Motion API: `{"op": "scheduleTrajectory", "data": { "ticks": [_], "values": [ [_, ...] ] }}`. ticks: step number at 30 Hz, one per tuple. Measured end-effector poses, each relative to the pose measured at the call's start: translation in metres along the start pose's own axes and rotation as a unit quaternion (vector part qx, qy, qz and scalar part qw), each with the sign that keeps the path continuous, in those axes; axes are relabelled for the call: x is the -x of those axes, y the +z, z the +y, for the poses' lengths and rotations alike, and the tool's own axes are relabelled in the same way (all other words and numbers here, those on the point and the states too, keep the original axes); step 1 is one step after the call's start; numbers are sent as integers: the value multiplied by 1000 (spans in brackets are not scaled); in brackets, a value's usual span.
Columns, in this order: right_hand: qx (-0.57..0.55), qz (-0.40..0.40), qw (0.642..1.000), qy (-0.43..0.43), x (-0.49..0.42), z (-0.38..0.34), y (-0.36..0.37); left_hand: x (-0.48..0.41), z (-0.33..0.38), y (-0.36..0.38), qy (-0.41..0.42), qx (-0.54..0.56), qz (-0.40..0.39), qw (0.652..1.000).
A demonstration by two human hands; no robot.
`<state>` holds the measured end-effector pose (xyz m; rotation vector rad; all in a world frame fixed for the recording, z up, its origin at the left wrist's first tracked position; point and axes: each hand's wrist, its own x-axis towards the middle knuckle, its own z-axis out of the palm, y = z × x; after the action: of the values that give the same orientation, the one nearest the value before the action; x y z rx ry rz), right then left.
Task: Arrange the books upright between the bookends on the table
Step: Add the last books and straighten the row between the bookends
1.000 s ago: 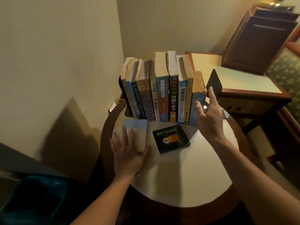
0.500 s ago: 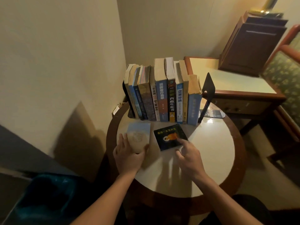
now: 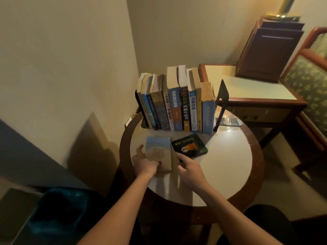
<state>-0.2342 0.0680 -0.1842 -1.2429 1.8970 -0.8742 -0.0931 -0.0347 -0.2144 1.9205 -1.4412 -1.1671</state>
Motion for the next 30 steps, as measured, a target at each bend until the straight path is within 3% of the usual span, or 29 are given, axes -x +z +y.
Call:
{"op": "scheduleTrajectory", "data": {
  "ticks": [6, 12, 17, 20, 23, 28, 30],
  "values": [
    [-25, -60, 998, 21, -5, -9, -4, 10, 3, -1, 88, 57, -116, 988],
    [-90, -44, 995, 24, -10, -20, -27, 25, 13, -4, 201, 5, -132, 971],
    [-212, -47, 975, 46, -12, -37, -50, 42, 20, -2, 292, -61, -148, 943],
    [-296, -26, 951, 80, -14, -44, -65, 54, 25, 1, 400, -159, -113, 896],
    [-380, 10, 917, 122, -14, -38, -82, 63, 27, 10, 504, -187, -86, 839],
    [-334, 28, 933, 134, 3, -17, -112, 61, 22, 24, 631, -237, -26, 738],
    [-325, 43, 934, 144, 8, -8, -121, 61, 22, 28, 639, -251, -23, 727]
  ]
}}
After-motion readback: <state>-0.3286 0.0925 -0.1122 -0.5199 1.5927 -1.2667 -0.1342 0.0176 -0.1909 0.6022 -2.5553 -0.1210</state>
